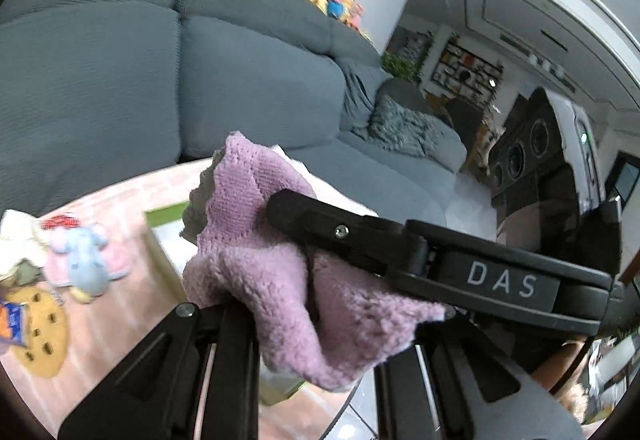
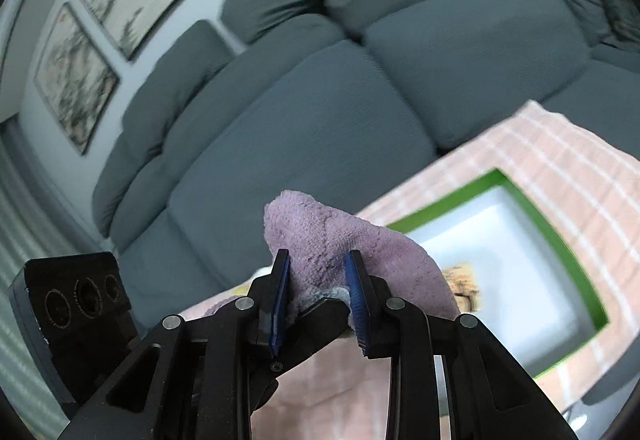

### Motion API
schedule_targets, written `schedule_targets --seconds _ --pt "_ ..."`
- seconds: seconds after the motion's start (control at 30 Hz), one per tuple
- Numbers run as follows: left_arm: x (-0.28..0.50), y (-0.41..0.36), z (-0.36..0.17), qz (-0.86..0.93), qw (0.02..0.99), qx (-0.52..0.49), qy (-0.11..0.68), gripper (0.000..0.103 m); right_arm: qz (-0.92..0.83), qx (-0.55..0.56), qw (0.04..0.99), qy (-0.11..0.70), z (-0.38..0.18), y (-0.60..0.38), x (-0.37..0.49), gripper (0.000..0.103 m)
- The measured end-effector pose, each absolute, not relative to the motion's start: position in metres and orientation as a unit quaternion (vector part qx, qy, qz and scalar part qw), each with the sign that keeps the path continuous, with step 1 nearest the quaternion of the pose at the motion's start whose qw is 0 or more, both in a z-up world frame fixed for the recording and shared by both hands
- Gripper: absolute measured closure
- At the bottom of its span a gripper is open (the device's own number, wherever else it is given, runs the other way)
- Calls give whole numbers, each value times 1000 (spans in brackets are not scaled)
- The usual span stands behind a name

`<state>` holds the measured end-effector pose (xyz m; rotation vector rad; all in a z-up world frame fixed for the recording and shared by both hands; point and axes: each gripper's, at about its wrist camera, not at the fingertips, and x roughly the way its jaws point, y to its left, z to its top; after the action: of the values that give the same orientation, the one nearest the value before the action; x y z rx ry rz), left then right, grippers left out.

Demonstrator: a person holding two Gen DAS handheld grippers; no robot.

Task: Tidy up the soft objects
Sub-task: 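Lower the purple cloth into the green box and release it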

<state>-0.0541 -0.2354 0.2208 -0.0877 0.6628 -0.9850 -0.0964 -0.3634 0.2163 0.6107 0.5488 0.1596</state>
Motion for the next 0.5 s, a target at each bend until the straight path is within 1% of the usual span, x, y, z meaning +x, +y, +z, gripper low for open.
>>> schedule_targets --seconds 0.1,0.27,0.37,0.5 --pt "-54 -262 198 -476 816 -27 326 94 48 308 906 286 196 -385 -92 73" --pt "-40 -295 145 -479 785 -22 393 94 14 340 877 338 140 -415 -83 73" --pt "-34 -309 124 -476 769 -23 426 94 -7 345 870 353 122 -423 -79 73" --pt "-30 -323 109 -461 764 -11 451 88 -46 329 865 376 106 -429 -71 73"
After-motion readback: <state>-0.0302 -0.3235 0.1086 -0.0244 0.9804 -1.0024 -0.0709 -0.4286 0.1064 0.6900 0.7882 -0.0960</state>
